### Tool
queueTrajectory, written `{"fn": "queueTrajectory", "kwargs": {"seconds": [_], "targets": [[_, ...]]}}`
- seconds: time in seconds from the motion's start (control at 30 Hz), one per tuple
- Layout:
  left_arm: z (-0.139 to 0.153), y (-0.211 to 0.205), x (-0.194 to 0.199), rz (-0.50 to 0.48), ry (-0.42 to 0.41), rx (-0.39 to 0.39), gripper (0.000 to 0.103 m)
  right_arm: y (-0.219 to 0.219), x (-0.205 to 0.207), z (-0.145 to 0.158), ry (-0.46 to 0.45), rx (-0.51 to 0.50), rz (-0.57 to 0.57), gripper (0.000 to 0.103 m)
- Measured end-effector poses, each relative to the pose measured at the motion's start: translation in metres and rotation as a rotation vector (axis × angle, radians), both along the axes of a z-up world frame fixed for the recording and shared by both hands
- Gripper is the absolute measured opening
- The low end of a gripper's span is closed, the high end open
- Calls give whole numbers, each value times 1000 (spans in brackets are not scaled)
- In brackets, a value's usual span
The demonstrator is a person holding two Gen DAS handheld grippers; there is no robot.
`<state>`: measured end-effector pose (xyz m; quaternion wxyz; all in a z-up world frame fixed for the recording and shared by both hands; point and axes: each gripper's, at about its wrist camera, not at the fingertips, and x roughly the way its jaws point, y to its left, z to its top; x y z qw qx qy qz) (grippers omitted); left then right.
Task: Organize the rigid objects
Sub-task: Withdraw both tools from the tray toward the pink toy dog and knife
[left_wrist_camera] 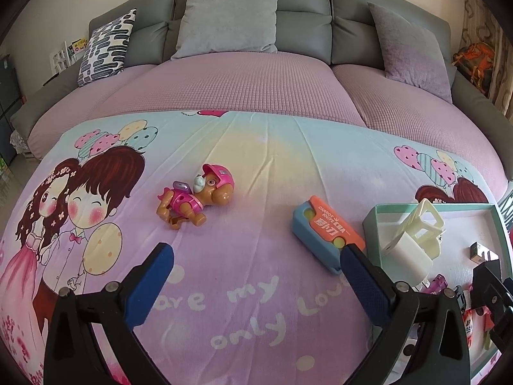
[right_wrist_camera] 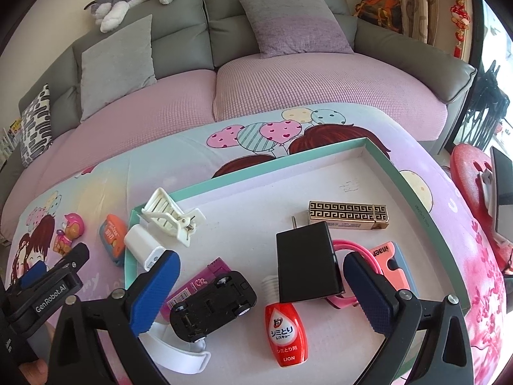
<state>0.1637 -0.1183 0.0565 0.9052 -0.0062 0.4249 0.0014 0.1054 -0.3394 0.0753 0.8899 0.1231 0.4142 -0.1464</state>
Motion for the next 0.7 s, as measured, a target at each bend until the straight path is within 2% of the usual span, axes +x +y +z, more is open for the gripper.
{"fn": "queueTrajectory", "kwargs": {"seconds": [0.2, 0.4, 0.7], "targets": [[10, 24, -1, 78, -38, -5, 103, 26, 5, 11, -41, -3, 66, 103], [12, 57, -1, 163, -40, -20, 103, 63, 10, 23, -84, -30, 156, 103], [13, 86, -3, 206, -36, -49, 103, 103, 21, 19, -89, -53, 247, 103]]}}
